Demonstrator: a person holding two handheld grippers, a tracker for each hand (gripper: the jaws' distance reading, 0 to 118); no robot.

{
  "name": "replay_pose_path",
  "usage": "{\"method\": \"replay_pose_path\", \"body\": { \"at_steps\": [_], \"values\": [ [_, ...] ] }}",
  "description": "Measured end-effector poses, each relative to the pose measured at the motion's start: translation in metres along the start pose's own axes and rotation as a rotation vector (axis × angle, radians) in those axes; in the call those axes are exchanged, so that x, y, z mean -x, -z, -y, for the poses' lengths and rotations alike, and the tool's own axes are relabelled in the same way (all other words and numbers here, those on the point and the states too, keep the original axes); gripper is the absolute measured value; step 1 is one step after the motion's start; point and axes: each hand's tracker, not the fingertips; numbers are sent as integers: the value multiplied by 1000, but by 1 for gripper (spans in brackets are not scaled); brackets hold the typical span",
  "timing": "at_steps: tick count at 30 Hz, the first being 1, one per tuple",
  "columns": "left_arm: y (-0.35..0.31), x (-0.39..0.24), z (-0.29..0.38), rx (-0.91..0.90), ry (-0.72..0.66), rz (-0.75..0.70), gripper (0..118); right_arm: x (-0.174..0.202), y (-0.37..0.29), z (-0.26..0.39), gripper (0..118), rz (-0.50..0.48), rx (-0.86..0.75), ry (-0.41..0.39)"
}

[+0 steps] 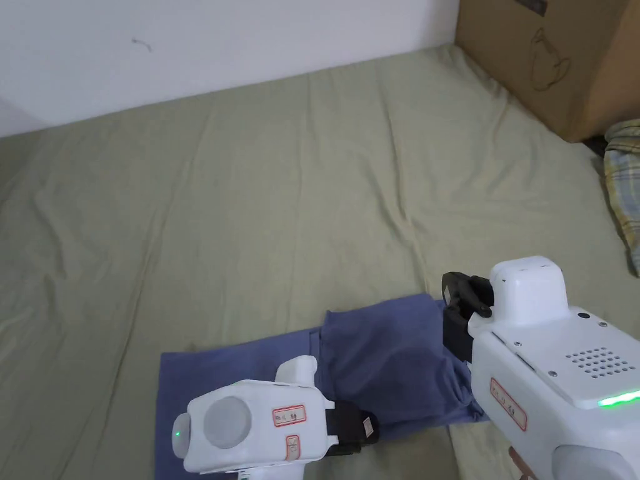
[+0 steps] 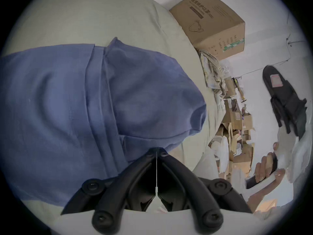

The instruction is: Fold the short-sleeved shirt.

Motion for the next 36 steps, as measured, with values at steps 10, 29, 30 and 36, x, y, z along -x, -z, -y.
{"method": "replay_pose_path", "body": {
  "at_steps": [10, 29, 30, 36],
  "values": [
    [-127, 70, -5, -241, -101, -30, 0, 8, -3, -6, 0, 17, -30, -24],
    [-165, 216, 36, -307, -366, 162, 87, 74, 15, -19, 0, 38, -91, -54],
    [-158, 216, 30, -303, -355, 166, 87, 75, 17, -20, 0, 40, -88, -62],
    [-118, 209, -6, -309, -379, 306, 87, 83, 22, -21, 0, 32, -65, -98]
  ]
}}
